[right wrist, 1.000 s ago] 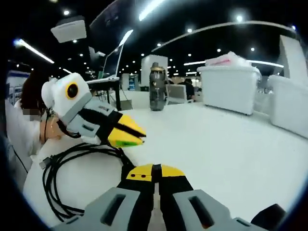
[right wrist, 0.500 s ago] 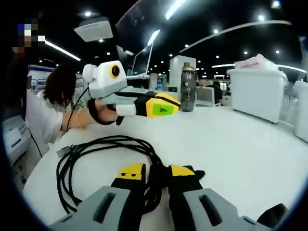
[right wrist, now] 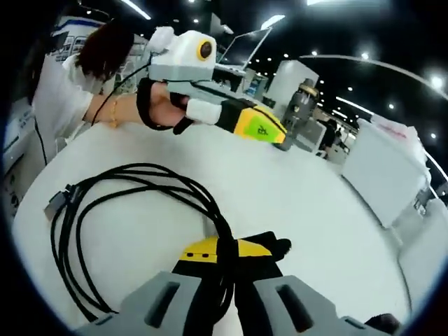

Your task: Coil the Type-C to USB data cable on the desktop and secure it with Velcro straps.

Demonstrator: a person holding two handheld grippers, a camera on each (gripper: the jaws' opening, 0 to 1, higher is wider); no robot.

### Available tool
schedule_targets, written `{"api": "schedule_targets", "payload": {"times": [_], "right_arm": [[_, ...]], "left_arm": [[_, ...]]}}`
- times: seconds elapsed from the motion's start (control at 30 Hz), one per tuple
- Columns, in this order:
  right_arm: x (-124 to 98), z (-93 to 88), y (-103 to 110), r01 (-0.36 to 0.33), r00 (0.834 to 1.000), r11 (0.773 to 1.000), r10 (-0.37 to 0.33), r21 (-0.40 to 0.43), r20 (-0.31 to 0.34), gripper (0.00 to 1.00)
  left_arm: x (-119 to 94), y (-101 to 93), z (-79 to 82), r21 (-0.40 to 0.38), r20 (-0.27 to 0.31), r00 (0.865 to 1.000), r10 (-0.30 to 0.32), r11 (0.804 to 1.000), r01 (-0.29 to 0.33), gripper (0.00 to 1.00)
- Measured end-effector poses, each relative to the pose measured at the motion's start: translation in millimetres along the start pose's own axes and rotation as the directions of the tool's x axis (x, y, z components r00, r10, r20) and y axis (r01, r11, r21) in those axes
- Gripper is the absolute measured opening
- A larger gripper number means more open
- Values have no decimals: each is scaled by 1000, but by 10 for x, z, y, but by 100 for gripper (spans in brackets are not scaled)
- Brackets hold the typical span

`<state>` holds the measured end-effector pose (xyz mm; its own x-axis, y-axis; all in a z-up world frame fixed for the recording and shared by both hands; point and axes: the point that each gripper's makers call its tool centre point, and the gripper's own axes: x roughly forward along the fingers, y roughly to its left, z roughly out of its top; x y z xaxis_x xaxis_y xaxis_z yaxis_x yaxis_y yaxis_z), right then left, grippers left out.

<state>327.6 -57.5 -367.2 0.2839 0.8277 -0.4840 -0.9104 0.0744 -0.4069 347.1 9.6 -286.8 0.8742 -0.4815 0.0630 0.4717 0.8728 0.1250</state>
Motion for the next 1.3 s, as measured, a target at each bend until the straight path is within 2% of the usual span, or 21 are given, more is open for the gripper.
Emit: {"api": "schedule_targets", "payload": {"times": [0.1,0.13,0.3,0.4,0.43,0.47,0.5,0.53,0.6,0.7,0.77,0.9,0.93,1.0,1.03,1.07,1.1,1.13,1.2,1.23,1.3], "right_arm": [[-35,123,-455,81,995,994,-77,-77,55,5],[-23,134,-591,95,994,992,-89,-79,69,5],[171,-73,-1172,183,982,982,-181,-38,46,5],[304,-124,-1406,256,963,967,-255,2,85,7],[324,-134,-1530,315,943,948,-317,40,101,10],[316,-141,-1565,337,935,939,-342,61,98,12],[299,-176,-1654,378,915,913,-394,155,85,13],[267,-141,-1681,386,904,896,-415,219,102,14],[112,-21,-1773,400,866,855,-470,329,169,14],[-240,130,-1785,372,810,788,-533,490,243,14],[-517,183,-1753,374,772,750,-578,546,265,14],[-1027,191,-1565,449,724,721,-640,528,259,13],[-1146,174,-1514,472,709,706,-660,528,248,13],[-1370,132,-1427,489,667,656,-706,575,238,13],[-1460,103,-1388,491,652,636,-721,595,233,13],[-1509,80,-1366,492,645,625,-729,606,229,12],[-1588,24,-1334,502,630,605,-746,618,217,12],[-1626,-24,-1314,516,624,597,-754,614,208,12],[-1720,-140,-1305,550,592,563,-784,617,188,12],[-1760,-215,-1303,569,579,545,-797,615,172,12],[-1784,-347,-1280,579,568,526,-808,623,155,15]], "left_arm": [[-3,0,20,-5,7,1000,-1,1000,1,8],[-2,1,20,-7,7,1000,-1,1000,1,8],[14,45,-17,-23,0,1000,10,1000,-10,8],[13,87,-39,-16,-9,1000,25,1000,-25,8],[9,108,-42,-13,-11,999,31,999,-32,8],[5,121,-43,-14,-11,999,33,999,-34,8],[-3,135,-43,-20,-8,999,36,999,-36,9],[-8,152,-48,-27,-7,999,44,999,-44,10],[-20,180,-59,-25,-10,998,56,998,-57,10],[-27,271,-62,-31,-5,996,89,996,-89,10],[-38,352,-25,-65,12,992,127,990,-126,10],[-96,453,197,-137,79,973,218,969,-206,10],[-117,432,305,-156,114,965,238,963,-219,10],[-131,404,425,-169,152,950,271,955,-245,10],[-130,389,472,-163,165,941,296,949,-270,10],[-123,373,498,-153,171,936,308,947,-283,10],[-92,325,509,-143,169,931,323,943,-301,10],[-79,303,512,-140,170,925,341,937,-319,10],[-64,283,505,-157,184,906,380,922,-355,10],[-56,261,486,-159,188,902,389,918,-363,10],[-46,235,430,-153,189,894,406,911,-382,11]]}}
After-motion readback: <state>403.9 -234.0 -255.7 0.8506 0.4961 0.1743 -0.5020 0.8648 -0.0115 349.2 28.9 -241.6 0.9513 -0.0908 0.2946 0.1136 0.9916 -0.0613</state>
